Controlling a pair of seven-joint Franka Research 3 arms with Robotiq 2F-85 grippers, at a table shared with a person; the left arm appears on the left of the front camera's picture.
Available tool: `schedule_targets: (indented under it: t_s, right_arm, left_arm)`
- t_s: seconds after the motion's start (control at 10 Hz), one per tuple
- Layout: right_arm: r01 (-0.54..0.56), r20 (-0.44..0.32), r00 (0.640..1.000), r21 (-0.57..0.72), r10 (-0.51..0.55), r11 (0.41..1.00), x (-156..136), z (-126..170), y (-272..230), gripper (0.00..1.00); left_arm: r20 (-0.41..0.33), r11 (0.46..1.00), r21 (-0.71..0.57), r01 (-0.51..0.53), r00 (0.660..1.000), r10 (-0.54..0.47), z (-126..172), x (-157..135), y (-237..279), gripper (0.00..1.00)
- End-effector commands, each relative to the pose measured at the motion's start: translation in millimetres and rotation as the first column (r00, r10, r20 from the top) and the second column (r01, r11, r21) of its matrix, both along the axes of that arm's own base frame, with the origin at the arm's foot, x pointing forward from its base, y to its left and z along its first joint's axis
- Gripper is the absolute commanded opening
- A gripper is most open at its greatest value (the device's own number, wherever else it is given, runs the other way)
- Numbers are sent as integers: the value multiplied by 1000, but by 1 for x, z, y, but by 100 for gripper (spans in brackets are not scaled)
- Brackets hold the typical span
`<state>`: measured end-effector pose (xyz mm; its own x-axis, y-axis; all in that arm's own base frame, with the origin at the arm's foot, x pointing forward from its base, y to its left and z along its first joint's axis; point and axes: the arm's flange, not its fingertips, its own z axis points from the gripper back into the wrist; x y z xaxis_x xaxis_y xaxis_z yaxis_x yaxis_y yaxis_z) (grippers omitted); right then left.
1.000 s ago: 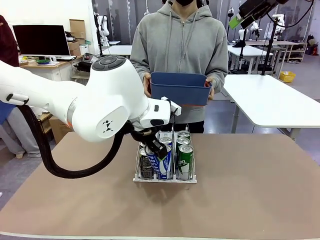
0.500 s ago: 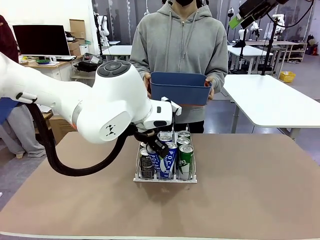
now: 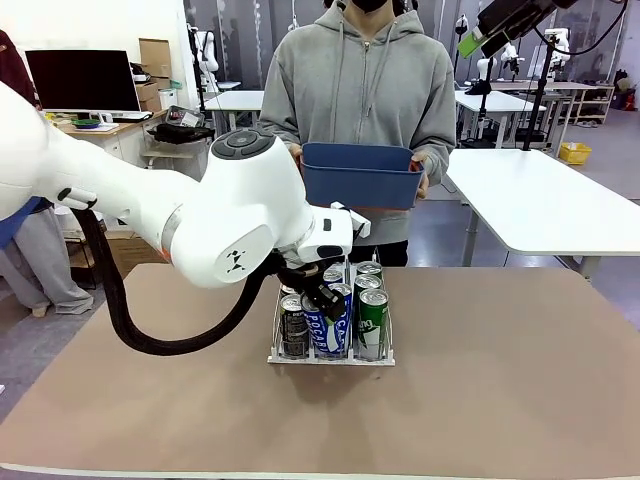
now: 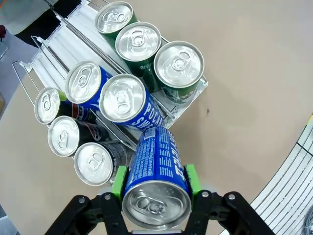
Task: Fill the beverage cans into the dispenser.
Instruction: Place the picked Ionic drink in the line of the Automatic Can Dispenser with the same cans.
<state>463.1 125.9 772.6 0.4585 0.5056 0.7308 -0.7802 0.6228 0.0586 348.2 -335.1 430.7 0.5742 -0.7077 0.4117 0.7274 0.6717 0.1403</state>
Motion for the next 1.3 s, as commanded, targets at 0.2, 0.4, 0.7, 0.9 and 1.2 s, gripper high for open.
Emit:
schedule_targets:
  t_s: [0.2,0.4,0.7,0.9,1.2]
  right_arm:
    - [-4,-2,1000,9,4,1000,-2,-2,-1,100]
    - [-4,-2,1000,9,4,1000,-2,-2,-1,100]
    - [-4,-2,1000,9,4,1000,-2,-2,-1,100]
    - [-4,-2,1000,9,4,1000,-2,-2,-1,100]
    - [-4,-2,1000,9,4,1000,-2,-2,-1,100]
  left_arm:
    - [45,996,-85,-35,998,39,4,30,-11,57]
    - [94,994,-84,-69,993,77,1,45,-12,57]
    - [120,991,-90,-101,986,111,-5,58,-15,57]
    - [115,993,-77,-94,988,102,-11,69,-18,57]
    - [42,996,-31,-82,996,83,-31,74,-23,57]
